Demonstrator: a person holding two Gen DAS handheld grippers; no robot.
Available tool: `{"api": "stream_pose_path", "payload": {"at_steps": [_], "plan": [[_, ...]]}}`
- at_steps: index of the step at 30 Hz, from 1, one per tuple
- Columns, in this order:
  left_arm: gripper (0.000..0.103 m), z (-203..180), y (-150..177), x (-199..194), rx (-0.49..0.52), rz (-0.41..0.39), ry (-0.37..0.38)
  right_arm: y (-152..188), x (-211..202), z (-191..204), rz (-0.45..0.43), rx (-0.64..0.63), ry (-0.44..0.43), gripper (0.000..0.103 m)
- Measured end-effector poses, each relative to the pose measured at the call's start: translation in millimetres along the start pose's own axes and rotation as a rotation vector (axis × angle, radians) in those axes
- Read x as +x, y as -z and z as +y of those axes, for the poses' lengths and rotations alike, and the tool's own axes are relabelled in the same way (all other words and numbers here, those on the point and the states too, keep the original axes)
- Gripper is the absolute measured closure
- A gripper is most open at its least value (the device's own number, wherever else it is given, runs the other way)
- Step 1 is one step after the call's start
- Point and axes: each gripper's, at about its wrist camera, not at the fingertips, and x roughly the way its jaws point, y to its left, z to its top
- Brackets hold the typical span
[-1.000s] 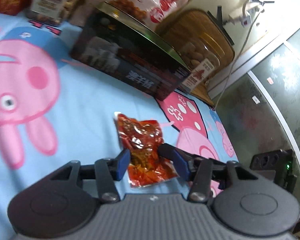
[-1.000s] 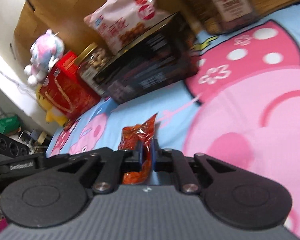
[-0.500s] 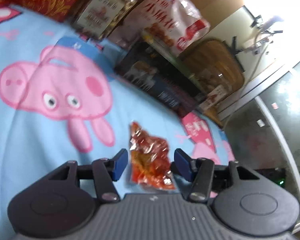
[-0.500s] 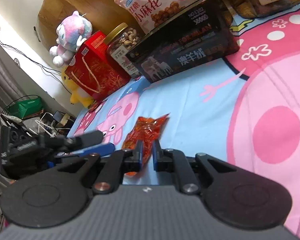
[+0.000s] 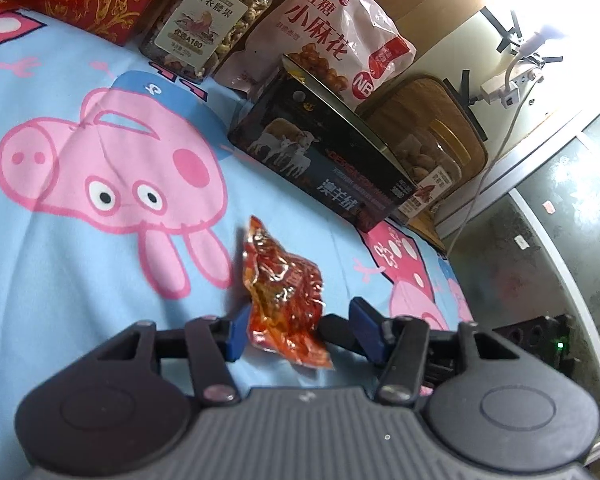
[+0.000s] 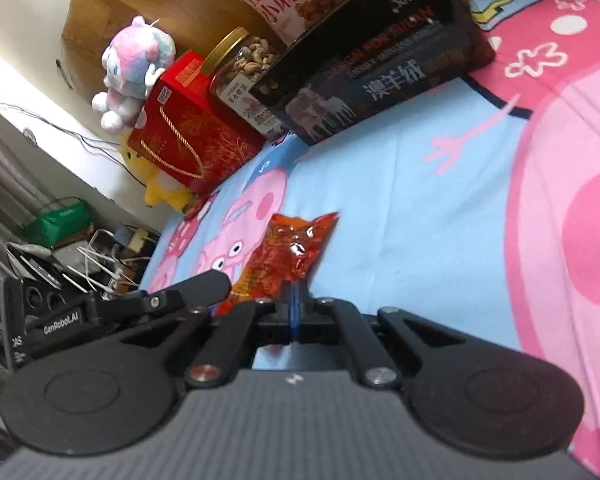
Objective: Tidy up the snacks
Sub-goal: 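Grasp the red spicy snack pack with the left tool and lift it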
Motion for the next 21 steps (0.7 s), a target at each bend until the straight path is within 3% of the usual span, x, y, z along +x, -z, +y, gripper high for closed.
{"api": "stream_pose_path", "payload": {"at_steps": [4, 5, 10, 18, 21], "plan": [[0.015, 1, 0, -8, -0.017, 0.009, 0.045, 2, -7, -8, 0.001, 0.064, -0.042, 0.1], [0.013, 1, 0, -11, -0.014, 0.0, 0.047, 3, -8, -10, 0.01, 0.094, -0.069, 0.1], [0.015, 13, -2, -19, -0.064, -0.009, 0.073, 6, -6, -19, 0.07, 0.234, -0.227, 0.1], [0.017, 13, 2, -16, -0.043, -0.027, 0.046, 6, -4, 5, 0.037, 0.095, -0.13, 0.087], [0.017, 13, 2, -16, -0.042, -0.028, 0.045, 9, 4, 8, 0.066, 0.08, -0.126, 0.087]]}}
